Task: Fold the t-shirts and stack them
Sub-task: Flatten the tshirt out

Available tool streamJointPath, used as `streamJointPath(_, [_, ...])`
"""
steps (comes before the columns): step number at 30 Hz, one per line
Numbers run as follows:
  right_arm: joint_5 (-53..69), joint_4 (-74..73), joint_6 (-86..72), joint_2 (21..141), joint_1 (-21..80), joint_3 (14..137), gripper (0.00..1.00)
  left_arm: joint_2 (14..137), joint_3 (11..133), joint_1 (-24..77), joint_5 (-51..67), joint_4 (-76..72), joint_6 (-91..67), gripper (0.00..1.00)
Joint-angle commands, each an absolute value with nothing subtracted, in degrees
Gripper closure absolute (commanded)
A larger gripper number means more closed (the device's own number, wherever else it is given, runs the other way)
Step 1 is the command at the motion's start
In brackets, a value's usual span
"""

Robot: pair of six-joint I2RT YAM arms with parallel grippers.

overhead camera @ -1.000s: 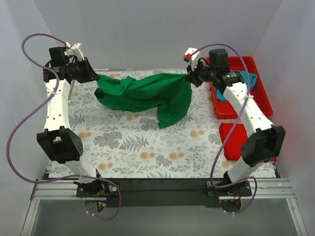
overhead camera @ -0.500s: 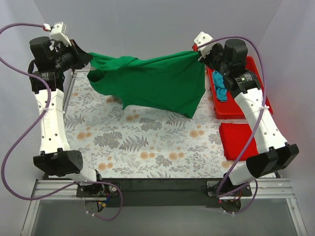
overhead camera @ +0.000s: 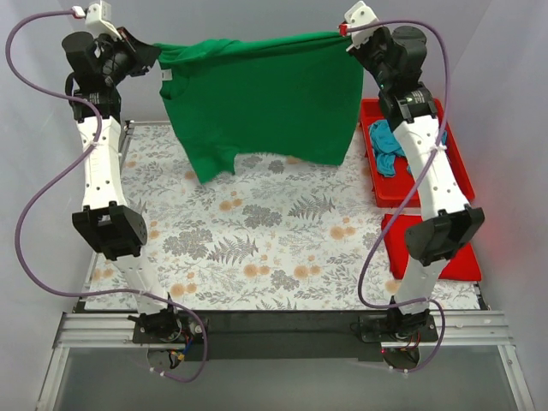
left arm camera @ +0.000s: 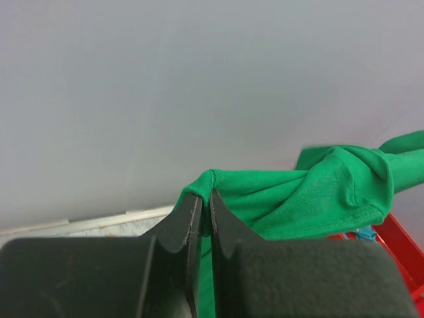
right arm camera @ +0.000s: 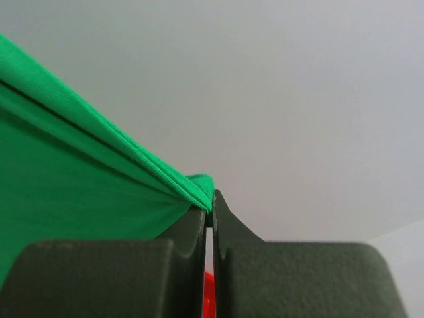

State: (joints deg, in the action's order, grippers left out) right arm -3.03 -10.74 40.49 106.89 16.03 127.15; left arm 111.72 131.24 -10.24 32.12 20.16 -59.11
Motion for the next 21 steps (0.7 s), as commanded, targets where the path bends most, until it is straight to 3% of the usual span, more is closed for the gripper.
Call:
streamJointPath(1, [-1.5, -1.0, 39.4, 92.2, 14.9, 118.1, 0.99, 98.5, 126.3, -12.2, 30.3, 8.4, -58.5, 1.0])
streamJointPath(4, [5.7, -1.0, 41.5, 78.4, 15.1, 100.6, 0.99, 89.0, 115.5, -13.4, 36.8, 11.5, -56.1, 1.0])
streamJointPath(9, [14.0, -7.6, 51.9, 65.6, 15.3, 76.7, 0.99, 78.4, 91.6, -13.6, 42.5, 23.2, -45.4, 1.0])
streamJointPath(13, [20.6, -20.6, 59.6, 60.1, 17.4, 64.9, 0.99, 72.0, 73.2, -14.3, 37.2, 39.8, -34.5, 1.0])
streamJointPath(16, [20.9, -29.8, 62.6, 57.5, 20.9, 55.4, 0.96, 69.1, 60.8, -15.3, 33.8, 43.6, -27.1, 0.96])
streamJointPath(17, [20.8, -32.3, 63.2, 56.9, 21.9, 53.6, 0.87, 68.3, 58.6, -15.3, 32.4, 44.2, -25.8, 0.83])
streamJointPath(18, [20.7, -35.0, 64.2, 55.8, 24.0, 50.9, 0.71, 68.5, 55.8, -15.4, 31.0, 45.5, -22.8, 0.63])
streamJointPath(19, [20.6, -39.2, 63.6, 55.1, 25.0, 49.9, 0.41, 68.6, 55.5, -15.8, 30.8, 47.4, -21.6, 0.55])
streamJointPath(21, [21.4, -41.6, 61.7, 53.0, 26.2, 49.0, 0.21, 69.7, 56.8, -16.5, 31.2, 49.5, -19.5, 0.45])
